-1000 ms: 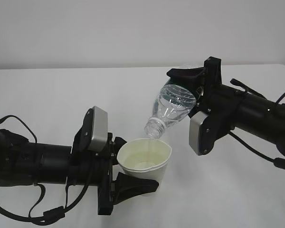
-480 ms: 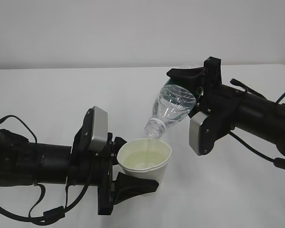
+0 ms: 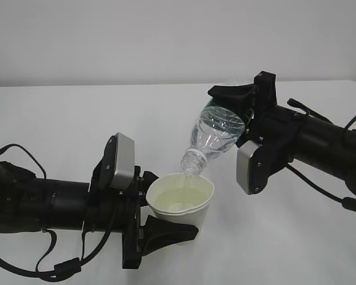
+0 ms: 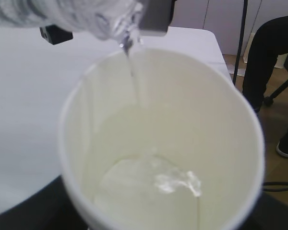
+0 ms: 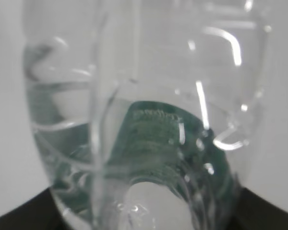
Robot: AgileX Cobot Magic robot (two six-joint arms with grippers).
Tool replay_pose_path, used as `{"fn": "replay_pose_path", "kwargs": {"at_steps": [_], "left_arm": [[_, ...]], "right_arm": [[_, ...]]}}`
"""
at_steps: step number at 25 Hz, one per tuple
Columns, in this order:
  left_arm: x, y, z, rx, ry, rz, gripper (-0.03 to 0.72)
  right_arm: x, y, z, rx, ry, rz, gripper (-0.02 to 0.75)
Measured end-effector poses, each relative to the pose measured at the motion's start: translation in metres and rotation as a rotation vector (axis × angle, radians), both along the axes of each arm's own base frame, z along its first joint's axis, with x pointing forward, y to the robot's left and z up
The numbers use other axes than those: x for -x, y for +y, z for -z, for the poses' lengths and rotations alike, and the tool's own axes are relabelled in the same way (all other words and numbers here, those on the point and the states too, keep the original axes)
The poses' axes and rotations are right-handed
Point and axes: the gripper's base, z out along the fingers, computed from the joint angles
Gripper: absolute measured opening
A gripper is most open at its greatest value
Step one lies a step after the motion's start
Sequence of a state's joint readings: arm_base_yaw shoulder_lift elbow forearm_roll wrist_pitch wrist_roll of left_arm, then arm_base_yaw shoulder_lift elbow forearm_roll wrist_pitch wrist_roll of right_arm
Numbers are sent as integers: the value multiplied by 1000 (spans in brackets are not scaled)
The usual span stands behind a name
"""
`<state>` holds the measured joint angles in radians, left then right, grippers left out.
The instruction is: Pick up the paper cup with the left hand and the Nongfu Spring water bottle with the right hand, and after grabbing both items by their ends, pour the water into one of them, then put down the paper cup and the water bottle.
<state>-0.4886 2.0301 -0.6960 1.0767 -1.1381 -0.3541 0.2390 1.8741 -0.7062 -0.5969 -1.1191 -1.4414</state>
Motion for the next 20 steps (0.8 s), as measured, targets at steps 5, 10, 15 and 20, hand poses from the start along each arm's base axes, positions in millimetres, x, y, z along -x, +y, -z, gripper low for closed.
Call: {"fn": "replay_pose_path", "kwargs": {"at_steps": [5,10,15,20], "left_arm": [[0,0,0,0,0,0,470],[0,0,0,0,0,0,470],[0,0,0,0,0,0,470],[0,0,0,-1,0,0,470]], "right_arm": [[0,0,0,2,-5,-1,416],[0,0,0,6,-10,-1,416],[0,0,0,9,-16,-2,416],[0,0,-1,9,-18,-2,416]]}}
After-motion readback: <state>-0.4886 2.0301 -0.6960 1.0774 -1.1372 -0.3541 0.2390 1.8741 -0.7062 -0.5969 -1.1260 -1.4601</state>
